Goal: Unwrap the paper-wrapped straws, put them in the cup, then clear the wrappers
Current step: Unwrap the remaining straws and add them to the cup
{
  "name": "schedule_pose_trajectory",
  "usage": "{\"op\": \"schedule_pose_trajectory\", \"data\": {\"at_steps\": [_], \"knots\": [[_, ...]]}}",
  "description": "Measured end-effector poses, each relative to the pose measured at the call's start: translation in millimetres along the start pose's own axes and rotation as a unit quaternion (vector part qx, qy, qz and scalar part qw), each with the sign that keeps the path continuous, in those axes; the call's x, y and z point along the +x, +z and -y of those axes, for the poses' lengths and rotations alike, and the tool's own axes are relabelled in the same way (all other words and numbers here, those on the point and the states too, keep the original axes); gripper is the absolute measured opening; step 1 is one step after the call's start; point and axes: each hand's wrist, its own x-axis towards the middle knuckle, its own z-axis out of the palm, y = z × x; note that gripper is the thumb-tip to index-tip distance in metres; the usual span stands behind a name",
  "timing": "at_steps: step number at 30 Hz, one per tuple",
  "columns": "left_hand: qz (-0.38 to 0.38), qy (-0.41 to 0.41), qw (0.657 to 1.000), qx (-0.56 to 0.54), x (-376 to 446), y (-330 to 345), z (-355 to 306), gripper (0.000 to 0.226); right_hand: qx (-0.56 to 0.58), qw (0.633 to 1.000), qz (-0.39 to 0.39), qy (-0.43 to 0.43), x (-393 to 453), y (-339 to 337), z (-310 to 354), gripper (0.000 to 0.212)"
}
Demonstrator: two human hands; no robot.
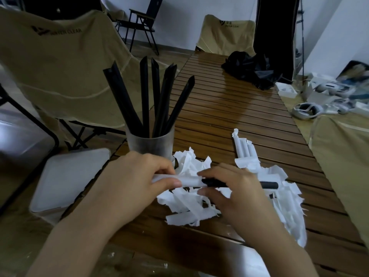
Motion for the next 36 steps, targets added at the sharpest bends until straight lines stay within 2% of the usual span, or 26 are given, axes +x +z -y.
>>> {"op": "schedule_pose_trajectory", "data": {"at_steps": [3, 6, 12, 17, 22, 27, 32, 36], "knots": [[0.001, 0.013, 1.0, 0.013, 2.0, 3.2, -3.4, 0.023, 0.038, 0.998, 0.051, 0.007, 0.7, 1.7, 5.2, 0.022], [0.003, 0.018, 1.0, 0.01, 2.4, 3.8, -5.2, 0.02, 0.08, 0.993, 0.071, 0.041, 0.5, -0.8, 2.5, 0.018], [-0.008, 0.028, 0.999, 0.013, 2.0, 3.9, -6.2, 0.018, 0.102, 0.993, 0.027, 0.05, -0.4, -4.5, 1.9, 0.025], [-0.02, 0.029, 0.999, 0.022, 1.5, 3.8, -5.6, 0.017, 0.15, 0.983, 0.055, 0.096, 0.4, -8.7, 0.2, 0.028], [-0.016, 0.037, 0.999, 0.02, 1.8, 7.3, -6.3, 0.018, 0.099, 0.99, 0.042, 0.088, 2.6, -4.6, 0.7, 0.027], [-0.036, 0.03, 0.999, 0.023, 1.0, 3.6, -4.7, 0.012, 0.18, 0.975, 0.06, 0.117, -0.7, -14.3, -1.8, 0.038], [-0.019, 0.035, 0.999, 0.023, 1.7, 4.6, -3.5, 0.01, 0.109, 0.986, 0.08, 0.097, 1.8, -12.0, 3.4, 0.02], [-0.022, 0.044, 0.998, 0.025, 2.2, 6.7, -2.5, 0.01, 0.096, 0.991, 0.058, 0.074, 1.4, -12.8, 2.0, 0.018]]}}
